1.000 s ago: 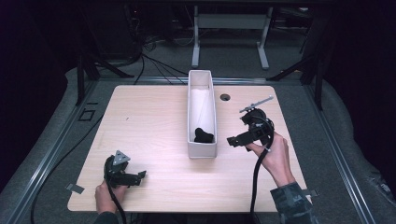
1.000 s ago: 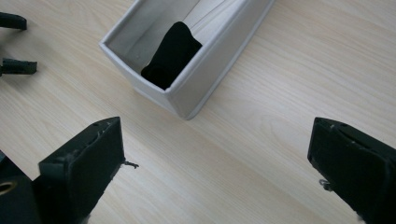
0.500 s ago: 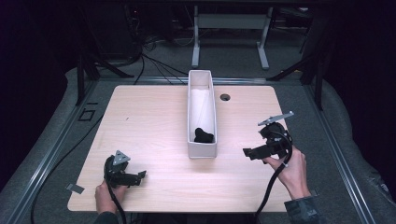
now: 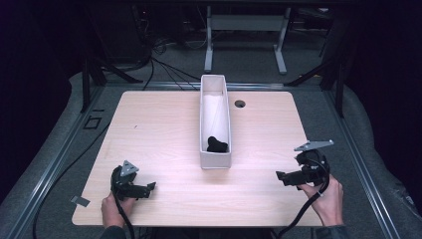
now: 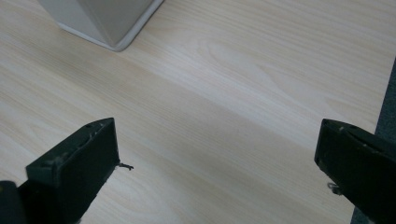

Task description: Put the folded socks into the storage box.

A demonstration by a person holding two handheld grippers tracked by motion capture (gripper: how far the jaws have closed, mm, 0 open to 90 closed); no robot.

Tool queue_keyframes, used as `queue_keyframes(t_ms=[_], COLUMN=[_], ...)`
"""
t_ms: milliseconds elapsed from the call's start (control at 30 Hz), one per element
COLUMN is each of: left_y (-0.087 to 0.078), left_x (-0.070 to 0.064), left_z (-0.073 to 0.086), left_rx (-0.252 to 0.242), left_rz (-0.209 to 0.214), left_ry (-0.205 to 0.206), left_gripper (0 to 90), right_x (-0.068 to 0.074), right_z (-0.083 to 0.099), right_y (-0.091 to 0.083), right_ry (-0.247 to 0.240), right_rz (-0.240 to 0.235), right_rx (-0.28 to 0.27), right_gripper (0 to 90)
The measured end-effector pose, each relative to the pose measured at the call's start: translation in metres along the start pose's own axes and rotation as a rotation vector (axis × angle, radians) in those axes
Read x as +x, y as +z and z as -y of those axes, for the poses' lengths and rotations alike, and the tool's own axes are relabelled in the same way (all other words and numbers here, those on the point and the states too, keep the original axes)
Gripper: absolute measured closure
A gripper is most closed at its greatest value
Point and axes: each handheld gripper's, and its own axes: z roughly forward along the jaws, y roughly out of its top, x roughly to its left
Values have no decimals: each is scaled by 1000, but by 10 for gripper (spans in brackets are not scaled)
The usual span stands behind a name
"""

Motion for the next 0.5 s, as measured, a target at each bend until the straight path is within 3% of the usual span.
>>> queue_keyframes(t_ms=[367, 500], left_y=[0, 0], left_x=[0, 0], left_z=[0, 0], left_rx=[-1, 0], left_rz=[0, 0], left_ry=[0, 0], left_gripper=[5, 5], right_x=[-15, -22], right_z=[45, 66], right_y=[14, 25], right_ry=[43, 78], right_rz=[51, 55], right_rx=[9, 21], right_gripper=[0, 0])
